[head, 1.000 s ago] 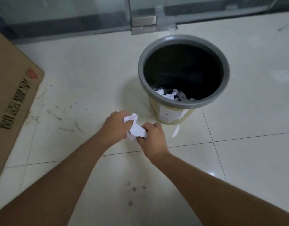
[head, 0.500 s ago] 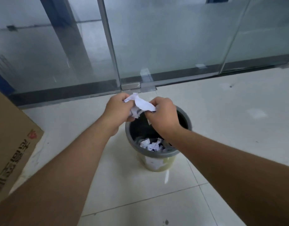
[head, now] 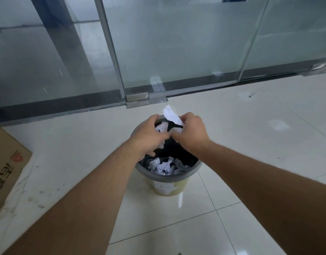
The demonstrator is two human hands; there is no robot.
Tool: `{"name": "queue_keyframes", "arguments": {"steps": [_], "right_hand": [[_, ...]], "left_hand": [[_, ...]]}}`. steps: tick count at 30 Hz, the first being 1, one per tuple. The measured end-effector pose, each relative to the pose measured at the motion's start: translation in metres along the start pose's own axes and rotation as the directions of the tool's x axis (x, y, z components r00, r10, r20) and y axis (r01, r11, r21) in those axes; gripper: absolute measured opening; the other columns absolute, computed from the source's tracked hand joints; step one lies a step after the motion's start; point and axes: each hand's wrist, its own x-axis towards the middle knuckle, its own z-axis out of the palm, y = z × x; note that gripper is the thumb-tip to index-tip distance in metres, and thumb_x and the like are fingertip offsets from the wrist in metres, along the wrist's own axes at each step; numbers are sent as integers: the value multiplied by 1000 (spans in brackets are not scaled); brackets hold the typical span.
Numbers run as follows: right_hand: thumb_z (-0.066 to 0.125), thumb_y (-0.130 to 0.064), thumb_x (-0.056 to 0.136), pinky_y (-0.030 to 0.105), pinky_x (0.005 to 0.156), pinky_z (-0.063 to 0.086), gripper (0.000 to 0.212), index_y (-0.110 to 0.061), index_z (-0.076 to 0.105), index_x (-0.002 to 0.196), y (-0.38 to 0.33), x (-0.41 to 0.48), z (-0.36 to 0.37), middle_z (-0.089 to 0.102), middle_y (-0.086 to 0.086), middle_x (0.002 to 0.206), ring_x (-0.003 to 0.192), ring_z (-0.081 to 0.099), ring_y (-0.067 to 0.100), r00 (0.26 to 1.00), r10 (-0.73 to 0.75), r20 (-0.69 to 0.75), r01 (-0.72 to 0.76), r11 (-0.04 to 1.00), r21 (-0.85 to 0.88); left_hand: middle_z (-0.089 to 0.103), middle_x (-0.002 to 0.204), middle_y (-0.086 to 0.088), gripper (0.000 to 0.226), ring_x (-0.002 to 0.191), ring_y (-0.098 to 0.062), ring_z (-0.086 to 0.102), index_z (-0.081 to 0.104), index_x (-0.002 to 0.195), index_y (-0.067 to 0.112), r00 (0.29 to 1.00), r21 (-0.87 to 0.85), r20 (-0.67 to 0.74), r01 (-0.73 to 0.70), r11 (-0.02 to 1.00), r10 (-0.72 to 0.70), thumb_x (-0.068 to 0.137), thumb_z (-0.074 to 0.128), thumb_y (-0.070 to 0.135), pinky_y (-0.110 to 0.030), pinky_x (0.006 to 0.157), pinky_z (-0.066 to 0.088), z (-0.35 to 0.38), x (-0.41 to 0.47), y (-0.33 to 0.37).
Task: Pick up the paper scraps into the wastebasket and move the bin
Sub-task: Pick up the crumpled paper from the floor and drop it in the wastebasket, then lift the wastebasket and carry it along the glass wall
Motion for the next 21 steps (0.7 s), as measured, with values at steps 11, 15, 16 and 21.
{"name": "queue_keyframes", "arguments": {"steps": [11,15,16,21], "right_hand": [[66,-31,80,51,103,41,71,-23,36,144,42,5,-5,44,13,140,126,42,34,993,84,-80,-101,964,-247],[61,-30,84,50,100,45,70,-19,32,146,69,7,-6,38,19,140,124,44,38,983,173,-64,-182,965,-187],[60,-30,84,49,97,47,71,-19,30,147,74,7,-5,37,20,140,121,46,39,979,199,-50,-205,963,-176],[50,-17,87,46,71,55,51,-14,34,135,93,0,6,59,23,112,87,62,38,950,302,77,-287,945,-159]], "left_hand": [[41,152,-13,70,135,-36,41,29,152,26,929,323,-369,143,935,-14,92,59,45,-51,105,42,-41,3,-68],[34,156,-14,71,134,-38,43,19,155,30,935,206,-316,231,951,-159,95,48,53,-51,105,45,-41,1,-91],[39,153,-13,69,128,-36,51,19,155,31,942,154,-282,230,961,-180,95,46,53,-50,97,53,-38,0,-94],[68,96,-10,34,60,-25,71,40,131,26,970,27,-149,196,980,-190,100,44,41,-34,46,61,-7,-2,-96]]}}
